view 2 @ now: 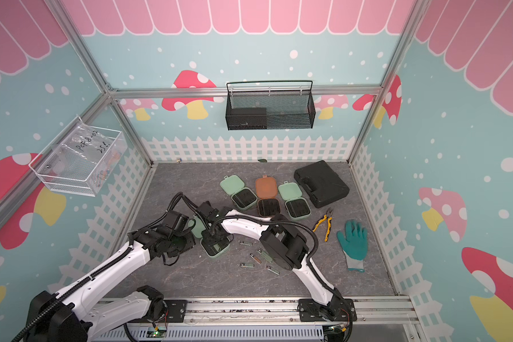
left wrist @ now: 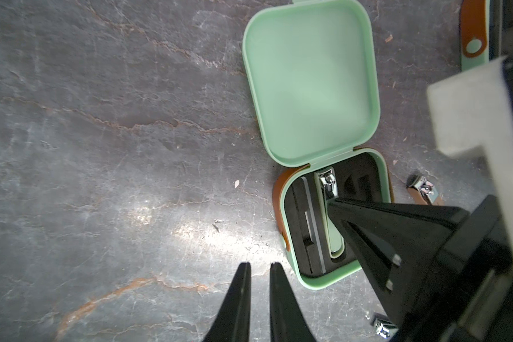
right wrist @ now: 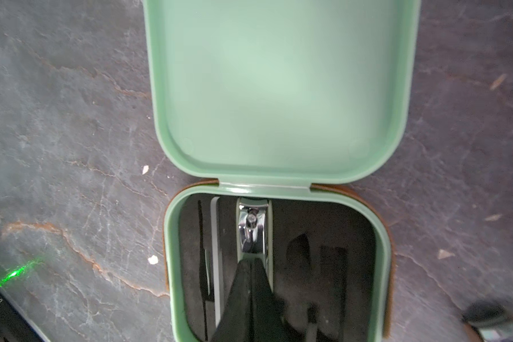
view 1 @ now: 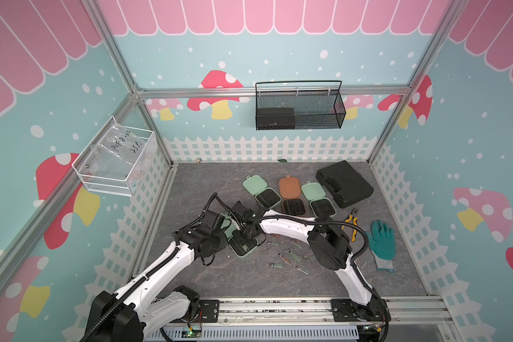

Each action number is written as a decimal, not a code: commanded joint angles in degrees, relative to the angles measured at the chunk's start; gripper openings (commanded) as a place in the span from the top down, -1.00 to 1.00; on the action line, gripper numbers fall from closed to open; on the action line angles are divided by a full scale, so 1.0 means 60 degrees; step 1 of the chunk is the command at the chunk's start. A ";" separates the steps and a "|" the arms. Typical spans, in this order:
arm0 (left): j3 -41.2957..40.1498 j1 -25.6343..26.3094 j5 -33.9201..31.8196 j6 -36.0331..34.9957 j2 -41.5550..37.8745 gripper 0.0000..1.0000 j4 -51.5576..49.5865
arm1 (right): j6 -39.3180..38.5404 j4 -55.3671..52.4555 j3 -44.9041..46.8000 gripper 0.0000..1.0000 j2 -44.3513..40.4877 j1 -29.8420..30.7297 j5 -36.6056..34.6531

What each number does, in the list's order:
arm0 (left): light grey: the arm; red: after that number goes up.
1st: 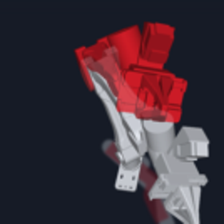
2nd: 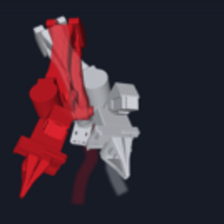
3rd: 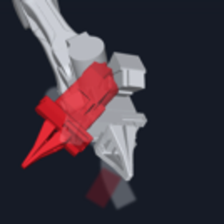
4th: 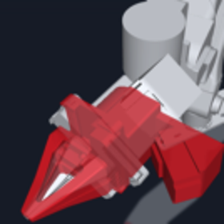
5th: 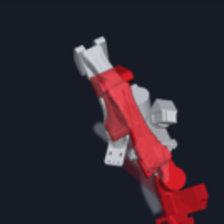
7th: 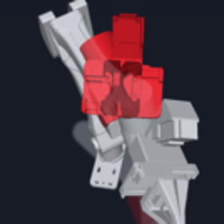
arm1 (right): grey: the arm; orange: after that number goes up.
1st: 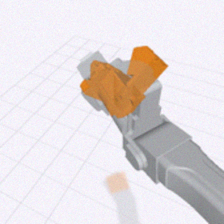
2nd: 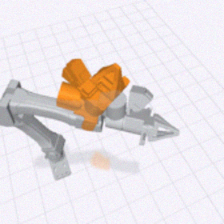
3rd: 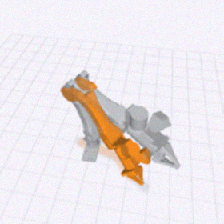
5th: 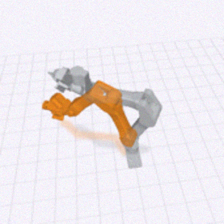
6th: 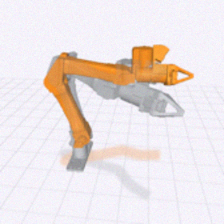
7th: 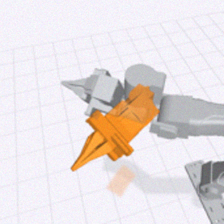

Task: Organize nail clipper sets
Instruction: Place the nail clipper in the storage box, then pick up the nail clipper from the center of the board.

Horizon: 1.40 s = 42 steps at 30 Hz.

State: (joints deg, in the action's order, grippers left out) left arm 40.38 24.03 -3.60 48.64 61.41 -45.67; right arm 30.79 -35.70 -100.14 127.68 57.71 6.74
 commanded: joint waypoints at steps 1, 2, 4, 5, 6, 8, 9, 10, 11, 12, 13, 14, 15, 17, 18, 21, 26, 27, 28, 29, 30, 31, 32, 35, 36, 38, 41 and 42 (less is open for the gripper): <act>0.0097 -0.0048 0.0057 0.0109 0.0071 0.68 0.0180 | 0.0178 0.0203 0.0558 1.00 0.0268 -0.0028 0.0112; 0.0071 -0.0048 0.0083 0.0113 0.0078 0.69 0.0234 | 0.0214 0.0257 0.0676 1.00 0.0275 -0.0032 0.0135; 0.0016 -0.0038 0.0202 0.0113 0.0118 0.79 0.0404 | 0.0271 0.0355 0.0888 1.00 0.0261 -0.0037 0.0163; -0.0013 -0.0045 0.0320 0.0123 0.0161 0.91 0.0516 | 0.0288 0.0384 0.0973 1.00 0.0218 -0.0027 0.0158; -0.0046 -0.0043 0.0447 0.0111 0.0219 1.00 0.0642 | 0.0303 0.0406 0.1012 1.00 0.0148 -0.0043 0.0138; -0.0087 -0.0049 0.0715 0.0113 0.0386 1.00 0.0919 | 0.0257 0.0402 0.0945 1.00 -0.0043 -0.0052 0.0072; -0.0079 -0.0041 0.0859 0.0111 0.0488 1.00 0.1061 | 0.0220 0.0404 0.0871 1.00 -0.0155 -0.0065 0.0033; -0.0081 -0.0043 0.0978 0.0123 0.0576 1.00 0.1190 | 0.0167 0.0400 0.0801 1.00 -0.0271 -0.0079 0.0019; -0.0072 -0.0047 0.1048 0.0138 0.0680 1.00 0.1323 | 0.0087 0.0399 0.0709 1.00 -0.0430 -0.0104 0.0006; -0.0066 -0.0048 0.1064 0.0179 0.0792 1.00 0.1443 | 0.0035 0.0407 0.0617 1.00 -0.0611 -0.0121 -0.0023; -0.0058 -0.0048 0.1053 0.0223 0.0897 1.00 0.1518 | -0.0053 0.0415 0.0545 1.00 -0.0779 -0.0127 -0.0039; -0.0038 -0.0039 0.1049 0.0283 0.1027 1.00 0.1582 | -0.0118 0.0439 0.0505 1.00 -0.0992 -0.0138 -0.0073; -0.0036 -0.0049 0.1051 0.0346 0.1156 1.00 0.1687 | -0.0171 0.0443 0.0489 1.00 -0.1197 -0.0146 -0.0098; -0.0064 -0.0044 0.1038 0.0515 0.1391 1.00 0.1923 | -0.0269 0.0457 0.0557 0.99 -0.1587 -0.0160 -0.0126; -0.0126 -0.0044 0.1028 0.0609 0.1518 1.00 0.2083 | -0.0289 0.0467 0.0659 0.99 -0.1783 -0.0163 -0.0142; -0.0210 -0.0038 0.1095 0.0823 0.1919 1.00 0.2397 | -0.0272 0.0618 0.1177 0.99 -0.2370 -0.0240 -0.0117; -0.0475 -0.0159 0.1173 0.1101 0.2480 1.00 0.3027 | -0.0154 0.1204 0.2346 0.99 -0.3310 -0.0497 0.0182; -0.0552 -0.0282 0.1224 0.1146 0.2590 1.00 0.3233 | -0.0129 0.1322 0.2610 0.99 -0.3548 -0.0560 0.0248; -0.0633 -0.0285 0.1265 0.1186 0.2685 1.00 0.3418 | -0.0110 0.1411 0.2820 0.99 -0.3703 -0.0627 0.0293; -0.0692 -0.0285 0.1309 0.1231 0.2793 1.00 0.3615 | -0.0093 0.1511 0.3073 0.99 -0.3871 -0.0692 0.0329; -0.0745 -0.0298 0.1323 0.1266 0.2927 1.00 0.3733 | -0.0077 0.1598 0.3318 0.99 -0.4028 -0.0781 0.0366; -0.0762 -0.0292 0.1310 0.1282 0.3035 1.00 0.3786 | -0.0050 0.1667 0.3508 0.99 -0.4153 -0.0846 0.0408; -0.0768 -0.0298 0.1286 0.1297 0.3167 1.00 0.3803 | -0.0034 0.1740 0.3719 0.99 -0.4286 -0.0930 0.0453; -0.0801 -0.0314 0.1209 0.1283 0.3434 1.00 0.3823 | -0.0008 0.1967 0.4358 0.99 -0.4666 -0.1141 0.0596; -0.0826 -0.0314 0.1214 0.1276 0.3495 1.00 0.3818 | -0.0019 0.2018 0.4565 0.98 -0.4796 -0.1218 0.0624; -0.0868 -0.0314 0.1245 0.1253 0.3563 1.00 0.3818 | -0.0018 0.2050 0.4914 0.97 -0.5032 -0.1359 0.0637; -0.0969 -0.0314 0.1268 0.1253 0.3539 1.00 0.3829 | -0.0114 0.2040 0.5469 0.90 -0.5447 -0.1586 0.0563; -0.0987 -0.0314 0.1263 0.1253 0.3508 1.00 0.3832 | -0.0162 0.2018 0.5685 0.87 -0.5611 -0.1705 0.0522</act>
State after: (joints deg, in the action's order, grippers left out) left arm 36.86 22.50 4.36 55.13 80.58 -21.26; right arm 30.22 -24.38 -68.20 97.17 48.62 10.00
